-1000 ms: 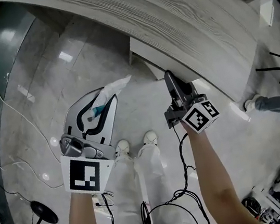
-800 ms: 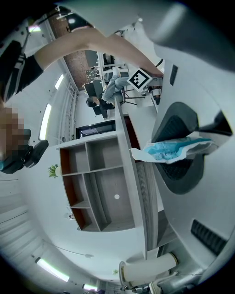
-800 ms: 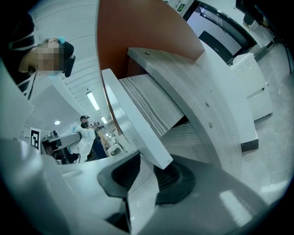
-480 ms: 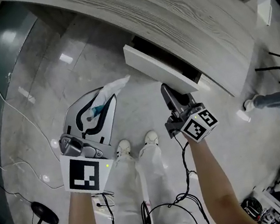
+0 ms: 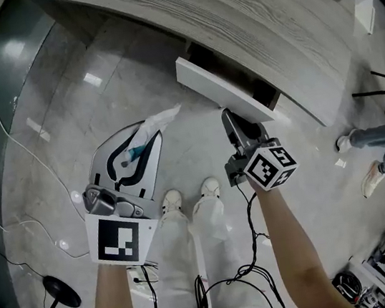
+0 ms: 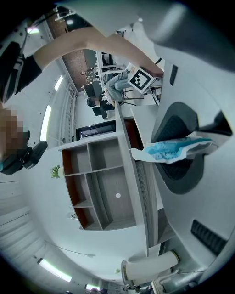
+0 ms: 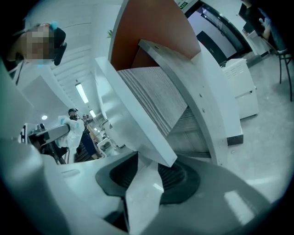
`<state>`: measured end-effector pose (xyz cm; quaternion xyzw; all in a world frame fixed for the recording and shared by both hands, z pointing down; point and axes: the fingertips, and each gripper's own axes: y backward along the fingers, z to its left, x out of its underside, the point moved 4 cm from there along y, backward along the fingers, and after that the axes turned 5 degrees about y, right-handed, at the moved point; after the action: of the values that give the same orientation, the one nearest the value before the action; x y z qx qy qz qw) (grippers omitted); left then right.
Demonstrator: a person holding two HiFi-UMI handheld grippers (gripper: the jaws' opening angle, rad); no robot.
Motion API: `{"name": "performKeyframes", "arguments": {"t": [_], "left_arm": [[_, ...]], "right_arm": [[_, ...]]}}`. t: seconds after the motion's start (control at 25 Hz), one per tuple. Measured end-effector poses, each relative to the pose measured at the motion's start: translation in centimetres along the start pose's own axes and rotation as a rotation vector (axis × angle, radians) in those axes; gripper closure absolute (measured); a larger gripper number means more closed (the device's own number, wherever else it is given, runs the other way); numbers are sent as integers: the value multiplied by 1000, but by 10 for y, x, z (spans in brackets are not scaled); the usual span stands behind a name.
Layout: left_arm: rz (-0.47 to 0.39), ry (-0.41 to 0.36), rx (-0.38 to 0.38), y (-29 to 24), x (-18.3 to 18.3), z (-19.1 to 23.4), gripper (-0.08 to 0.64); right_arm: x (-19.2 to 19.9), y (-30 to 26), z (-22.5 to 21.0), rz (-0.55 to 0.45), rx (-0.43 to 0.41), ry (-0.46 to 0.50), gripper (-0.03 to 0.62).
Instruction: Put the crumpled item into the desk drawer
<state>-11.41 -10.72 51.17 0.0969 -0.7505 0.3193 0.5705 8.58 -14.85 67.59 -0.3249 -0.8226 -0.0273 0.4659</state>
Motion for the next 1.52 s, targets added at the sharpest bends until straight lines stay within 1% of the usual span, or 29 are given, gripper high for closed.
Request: {"name": "performKeyframes", "arguments": {"t": [0.16, 0.24, 0.32, 0.36, 0.4, 0.48, 0.52, 0.72, 0.8, 1.0, 1.28, 1.52], "left_arm": [[-3, -7, -6, 7, -3, -1, 499], [-5, -7, -7, 10, -4, -2, 499], [-7, -10, -8, 13, -7, -2, 499], [-7, -11, -8, 15, -8, -3, 499], [-8, -12, -8, 17, -10, -4, 499], [-11, -8, -7, 20, -15, -6, 499], [-14, -10, -5, 21, -18, -8, 499], [-26, -31, 12, 21, -36, -13, 499], [-30, -51, 24, 20, -45, -16, 499], [-27, -130, 79, 17, -68, -28, 499], [-37, -211, 98, 8, -96, -32, 499], [-54, -238, 116, -3, -109, -37, 499]], "right_arm": [[6, 9, -5, 19, 104, 9, 456], [6, 18, -6, 23, 133, 27, 456], [7, 26, -5, 50, 152, 61, 462], [7, 31, -5, 66, 165, 80, 472], [7, 36, -4, 77, 179, 97, 510], [5, 49, -2, 86, 200, 130, 558], [3, 55, 0, 87, 204, 148, 581], [-15, 80, 19, 89, 188, 257, 583], [-25, 89, 27, 82, 178, 295, 583], [-59, 109, 48, 40, 162, 343, 583], [-106, 129, 71, -16, 161, 439, 583], [-139, 140, 83, -51, 166, 478, 583]]}}
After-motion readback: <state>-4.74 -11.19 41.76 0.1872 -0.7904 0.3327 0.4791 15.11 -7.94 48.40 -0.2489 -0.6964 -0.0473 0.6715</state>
